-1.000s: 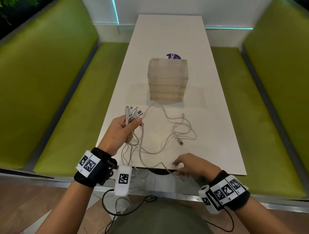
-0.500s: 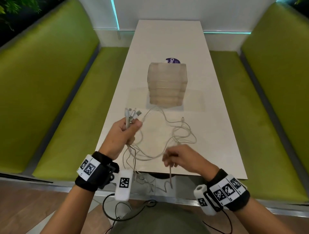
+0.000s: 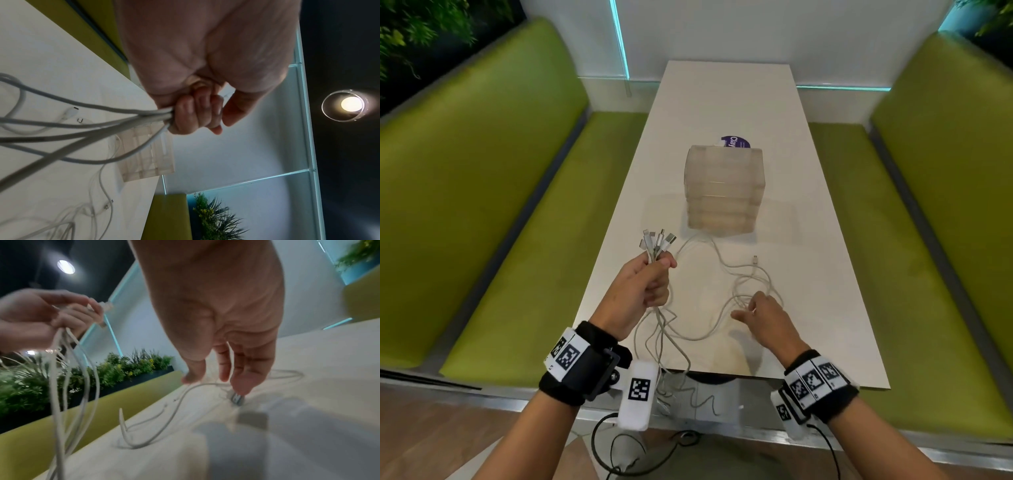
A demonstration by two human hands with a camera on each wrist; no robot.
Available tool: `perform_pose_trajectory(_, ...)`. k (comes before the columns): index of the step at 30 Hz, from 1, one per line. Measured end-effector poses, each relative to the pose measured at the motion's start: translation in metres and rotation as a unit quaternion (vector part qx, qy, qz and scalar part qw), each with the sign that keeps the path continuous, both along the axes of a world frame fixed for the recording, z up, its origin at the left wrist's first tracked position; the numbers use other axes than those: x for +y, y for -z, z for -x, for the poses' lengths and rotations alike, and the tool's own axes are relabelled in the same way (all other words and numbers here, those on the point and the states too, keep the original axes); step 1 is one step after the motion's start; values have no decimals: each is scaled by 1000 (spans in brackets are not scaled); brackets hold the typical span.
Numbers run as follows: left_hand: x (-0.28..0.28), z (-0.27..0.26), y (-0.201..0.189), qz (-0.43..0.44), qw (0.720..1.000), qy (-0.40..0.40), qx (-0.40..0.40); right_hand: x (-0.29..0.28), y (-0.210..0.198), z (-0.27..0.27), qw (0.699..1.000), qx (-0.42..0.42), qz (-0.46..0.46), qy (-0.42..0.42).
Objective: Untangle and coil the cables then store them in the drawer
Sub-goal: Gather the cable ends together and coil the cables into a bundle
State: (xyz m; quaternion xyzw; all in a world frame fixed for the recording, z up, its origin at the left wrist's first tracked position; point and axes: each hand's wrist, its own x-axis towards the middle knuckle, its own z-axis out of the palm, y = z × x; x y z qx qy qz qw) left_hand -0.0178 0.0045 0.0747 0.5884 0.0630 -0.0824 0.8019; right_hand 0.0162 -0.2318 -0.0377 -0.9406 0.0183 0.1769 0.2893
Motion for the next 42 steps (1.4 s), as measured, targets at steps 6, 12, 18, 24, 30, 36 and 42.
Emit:
perform_pose_trajectory(6, 1, -3, 2, -3, 1000, 18, 6, 24, 5, -11, 997, -8, 51, 51)
perform_pose_trajectory(12, 7, -5, 5, -3, 1000, 16, 19, 19, -2, -36, 996, 19, 83, 9)
perform_pose_trajectory(18, 10, -4, 8, -7, 1000, 7, 20, 8, -10, -73, 985, -113, 105, -76)
perform_pose_trajectory(24, 18, 2, 12, -10, 1000, -10, 24, 9, -6, -80, 963, -38, 234, -126)
perform_pose_trajectory(30, 23, 2, 13, -6, 999, -30, 24, 37, -27, -93, 962, -94, 236, -101)
perform_pose_trajectory(36, 20, -1, 12, -28, 999, -16, 14, 72, -15, -111, 923, -85, 215, -309)
perform_pose_trajectory(42, 15, -9, 12, -26, 1000, -10, 3, 84, 8, -108, 882, -152, 299, -330)
